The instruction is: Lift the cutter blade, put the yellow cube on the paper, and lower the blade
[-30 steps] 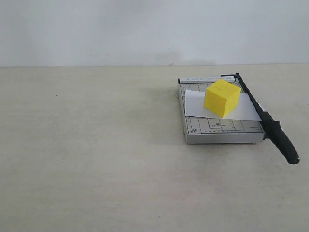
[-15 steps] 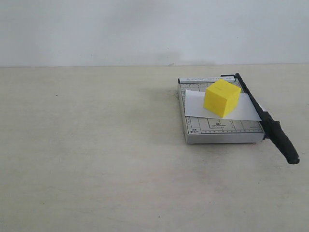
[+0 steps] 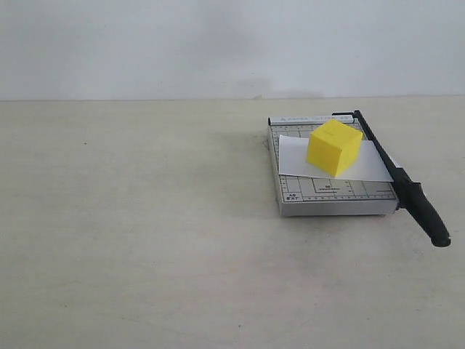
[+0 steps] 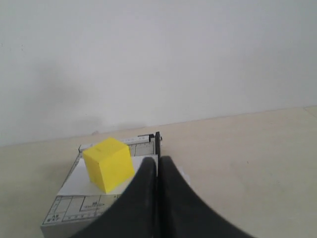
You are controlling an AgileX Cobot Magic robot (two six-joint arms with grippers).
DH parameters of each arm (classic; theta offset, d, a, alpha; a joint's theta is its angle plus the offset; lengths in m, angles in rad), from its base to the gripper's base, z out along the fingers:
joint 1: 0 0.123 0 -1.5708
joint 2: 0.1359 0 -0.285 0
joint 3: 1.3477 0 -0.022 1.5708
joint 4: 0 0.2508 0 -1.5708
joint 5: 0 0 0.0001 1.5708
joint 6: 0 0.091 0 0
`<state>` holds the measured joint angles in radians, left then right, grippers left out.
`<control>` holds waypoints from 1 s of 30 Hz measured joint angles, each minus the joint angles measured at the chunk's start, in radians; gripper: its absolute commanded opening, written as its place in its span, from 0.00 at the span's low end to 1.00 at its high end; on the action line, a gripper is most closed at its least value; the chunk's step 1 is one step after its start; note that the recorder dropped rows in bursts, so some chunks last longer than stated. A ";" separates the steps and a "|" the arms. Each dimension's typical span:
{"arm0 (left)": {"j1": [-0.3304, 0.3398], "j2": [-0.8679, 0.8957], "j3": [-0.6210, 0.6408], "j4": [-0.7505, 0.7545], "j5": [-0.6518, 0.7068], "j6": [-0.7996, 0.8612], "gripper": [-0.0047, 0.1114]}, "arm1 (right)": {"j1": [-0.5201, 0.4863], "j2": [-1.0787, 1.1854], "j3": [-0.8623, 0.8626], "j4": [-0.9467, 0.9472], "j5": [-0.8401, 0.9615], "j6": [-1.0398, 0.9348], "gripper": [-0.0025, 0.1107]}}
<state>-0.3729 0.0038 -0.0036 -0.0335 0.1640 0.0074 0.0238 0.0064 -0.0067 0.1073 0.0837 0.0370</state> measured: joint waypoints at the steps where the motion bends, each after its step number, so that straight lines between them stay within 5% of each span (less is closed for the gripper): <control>1: 0.000 0.000 0.000 0.000 0.000 0.000 0.08 | 0.000 0.000 0.001 -0.004 -0.021 0.000 0.03; 30: 0.000 0.000 0.000 0.000 0.000 0.000 0.08 | 0.000 -0.002 0.002 -0.012 -0.045 0.000 0.03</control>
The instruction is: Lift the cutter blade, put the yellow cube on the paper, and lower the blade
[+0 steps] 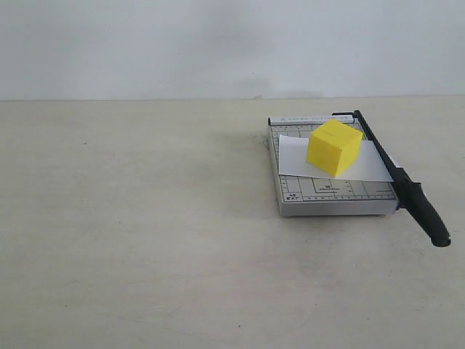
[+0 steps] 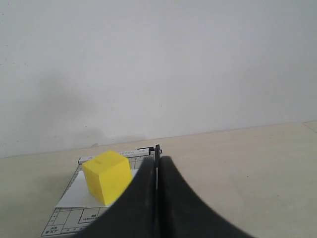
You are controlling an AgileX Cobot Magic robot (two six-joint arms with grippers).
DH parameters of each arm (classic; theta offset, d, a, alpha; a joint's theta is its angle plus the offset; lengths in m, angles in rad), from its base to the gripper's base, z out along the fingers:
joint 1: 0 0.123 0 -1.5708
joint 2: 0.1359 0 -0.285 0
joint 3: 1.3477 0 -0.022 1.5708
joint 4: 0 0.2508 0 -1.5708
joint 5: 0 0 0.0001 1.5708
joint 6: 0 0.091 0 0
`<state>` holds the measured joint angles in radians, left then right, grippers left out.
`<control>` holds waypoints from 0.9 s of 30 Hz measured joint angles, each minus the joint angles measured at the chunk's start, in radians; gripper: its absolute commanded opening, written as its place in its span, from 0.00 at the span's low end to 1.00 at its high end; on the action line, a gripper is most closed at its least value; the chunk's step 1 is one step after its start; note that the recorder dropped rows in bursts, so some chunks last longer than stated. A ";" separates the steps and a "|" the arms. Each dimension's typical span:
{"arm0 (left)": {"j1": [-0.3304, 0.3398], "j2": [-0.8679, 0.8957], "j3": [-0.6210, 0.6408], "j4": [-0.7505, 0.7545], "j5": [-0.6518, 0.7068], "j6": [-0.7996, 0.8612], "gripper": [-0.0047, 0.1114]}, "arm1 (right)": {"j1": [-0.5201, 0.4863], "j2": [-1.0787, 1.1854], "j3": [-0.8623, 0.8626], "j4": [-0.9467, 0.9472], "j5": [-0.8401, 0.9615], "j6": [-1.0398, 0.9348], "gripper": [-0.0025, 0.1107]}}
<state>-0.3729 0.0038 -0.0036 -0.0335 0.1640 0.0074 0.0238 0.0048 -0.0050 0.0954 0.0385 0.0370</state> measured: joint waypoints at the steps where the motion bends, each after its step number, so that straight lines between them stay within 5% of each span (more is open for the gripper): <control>1: 0.000 0.000 0.000 0.000 0.000 0.000 0.08 | 0.000 0.000 0.000 0.000 0.000 0.000 0.03; 13: 0.018 0.000 0.000 0.000 0.000 0.000 0.08 | 0.000 0.000 0.000 0.000 0.000 0.000 0.03; 27: 0.325 0.000 0.000 0.000 0.004 0.011 0.08 | -0.002 0.000 0.002 0.000 0.000 0.000 0.03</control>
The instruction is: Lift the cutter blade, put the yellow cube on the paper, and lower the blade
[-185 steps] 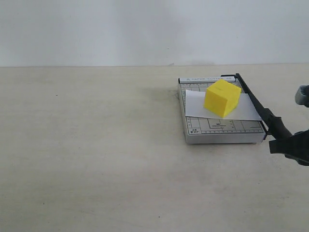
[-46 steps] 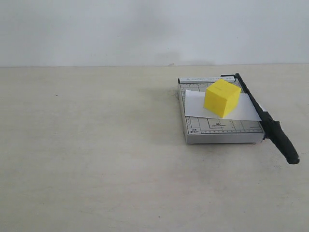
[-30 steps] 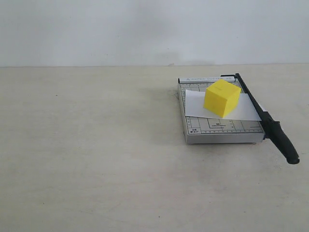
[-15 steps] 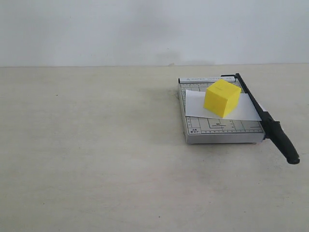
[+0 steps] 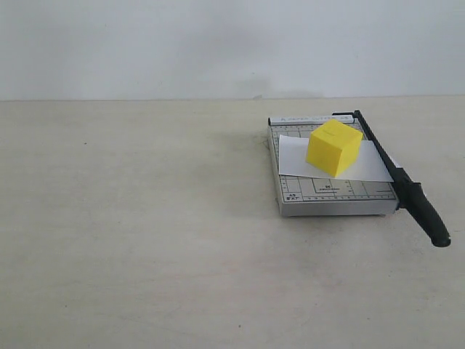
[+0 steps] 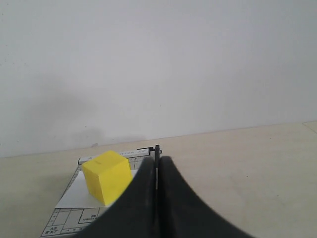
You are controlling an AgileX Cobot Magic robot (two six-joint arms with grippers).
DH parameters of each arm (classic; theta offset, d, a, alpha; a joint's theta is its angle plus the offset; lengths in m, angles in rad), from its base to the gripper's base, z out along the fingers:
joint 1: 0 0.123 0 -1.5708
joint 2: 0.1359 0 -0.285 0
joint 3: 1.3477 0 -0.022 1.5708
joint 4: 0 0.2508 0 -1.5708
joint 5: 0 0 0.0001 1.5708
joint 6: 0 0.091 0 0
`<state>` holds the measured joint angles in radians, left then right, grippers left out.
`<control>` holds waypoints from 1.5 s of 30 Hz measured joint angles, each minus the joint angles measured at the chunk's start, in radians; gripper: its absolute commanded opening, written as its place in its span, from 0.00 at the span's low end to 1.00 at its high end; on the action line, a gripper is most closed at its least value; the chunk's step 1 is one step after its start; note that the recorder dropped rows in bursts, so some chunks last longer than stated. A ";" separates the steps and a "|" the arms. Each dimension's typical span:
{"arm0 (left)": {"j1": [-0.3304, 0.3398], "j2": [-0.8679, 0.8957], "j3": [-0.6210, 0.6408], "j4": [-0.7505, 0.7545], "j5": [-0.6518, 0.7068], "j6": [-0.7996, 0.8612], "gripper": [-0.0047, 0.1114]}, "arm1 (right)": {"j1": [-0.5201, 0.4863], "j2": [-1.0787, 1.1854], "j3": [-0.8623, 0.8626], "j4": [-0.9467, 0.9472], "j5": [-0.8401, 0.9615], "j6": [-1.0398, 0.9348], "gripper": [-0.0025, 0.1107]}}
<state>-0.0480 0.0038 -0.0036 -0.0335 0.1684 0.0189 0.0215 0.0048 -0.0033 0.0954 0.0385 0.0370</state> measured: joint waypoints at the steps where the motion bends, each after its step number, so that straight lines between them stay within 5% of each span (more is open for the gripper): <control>1: 0.011 0.000 0.000 0.000 0.014 0.000 0.08 | 0.000 0.000 0.000 0.000 0.000 0.000 0.03; 8: 0.038 0.000 0.004 0.017 0.182 0.017 0.08 | 0.000 0.000 0.000 0.000 0.000 0.000 0.03; 45: 0.038 0.000 0.004 0.019 0.183 0.021 0.08 | 0.000 0.000 0.005 0.000 0.000 0.000 0.03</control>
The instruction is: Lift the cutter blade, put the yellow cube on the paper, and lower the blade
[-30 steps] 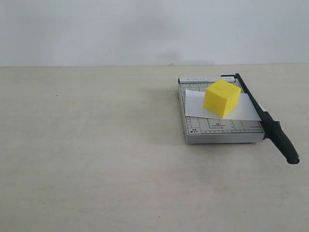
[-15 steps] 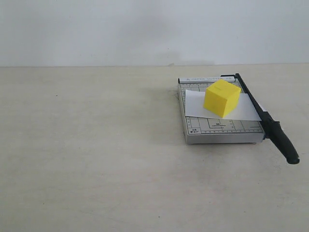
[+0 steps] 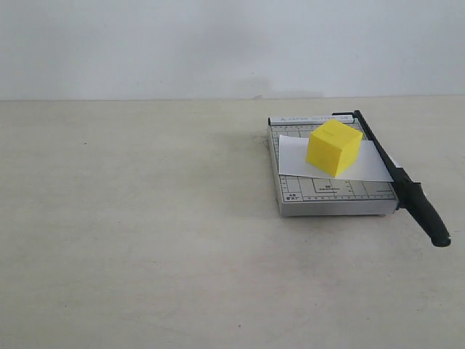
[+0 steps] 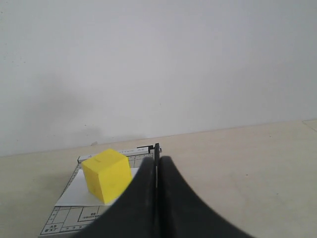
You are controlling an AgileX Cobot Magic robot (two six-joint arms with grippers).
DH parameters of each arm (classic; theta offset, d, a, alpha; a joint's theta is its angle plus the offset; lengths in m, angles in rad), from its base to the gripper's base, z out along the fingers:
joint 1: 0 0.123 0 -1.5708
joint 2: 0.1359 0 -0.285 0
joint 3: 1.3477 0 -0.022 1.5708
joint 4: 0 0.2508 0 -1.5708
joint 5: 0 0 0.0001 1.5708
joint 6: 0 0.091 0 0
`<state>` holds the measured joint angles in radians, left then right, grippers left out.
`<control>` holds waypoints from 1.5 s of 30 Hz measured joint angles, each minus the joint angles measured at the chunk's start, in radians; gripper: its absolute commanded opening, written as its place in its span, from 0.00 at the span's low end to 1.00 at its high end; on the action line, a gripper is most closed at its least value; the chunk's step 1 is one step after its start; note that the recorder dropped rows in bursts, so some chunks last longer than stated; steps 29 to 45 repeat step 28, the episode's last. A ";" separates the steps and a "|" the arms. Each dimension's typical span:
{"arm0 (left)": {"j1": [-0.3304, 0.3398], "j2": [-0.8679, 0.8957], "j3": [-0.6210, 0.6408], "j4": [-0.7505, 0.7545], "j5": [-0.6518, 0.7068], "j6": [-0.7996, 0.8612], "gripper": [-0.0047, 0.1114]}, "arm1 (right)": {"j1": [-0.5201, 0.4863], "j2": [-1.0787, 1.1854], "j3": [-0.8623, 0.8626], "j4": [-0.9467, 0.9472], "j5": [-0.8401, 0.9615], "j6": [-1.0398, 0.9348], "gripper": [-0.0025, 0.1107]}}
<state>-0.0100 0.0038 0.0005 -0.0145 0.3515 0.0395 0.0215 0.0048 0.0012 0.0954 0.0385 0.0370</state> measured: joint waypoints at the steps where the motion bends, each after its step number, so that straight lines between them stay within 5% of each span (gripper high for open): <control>1: 0.000 0.000 0.000 0.000 0.000 0.000 0.08 | 0.000 0.000 0.000 0.000 0.000 0.000 0.03; 45: 0.000 0.000 0.000 0.000 0.000 0.000 0.08 | 0.000 0.000 0.000 0.000 -0.014 0.000 0.03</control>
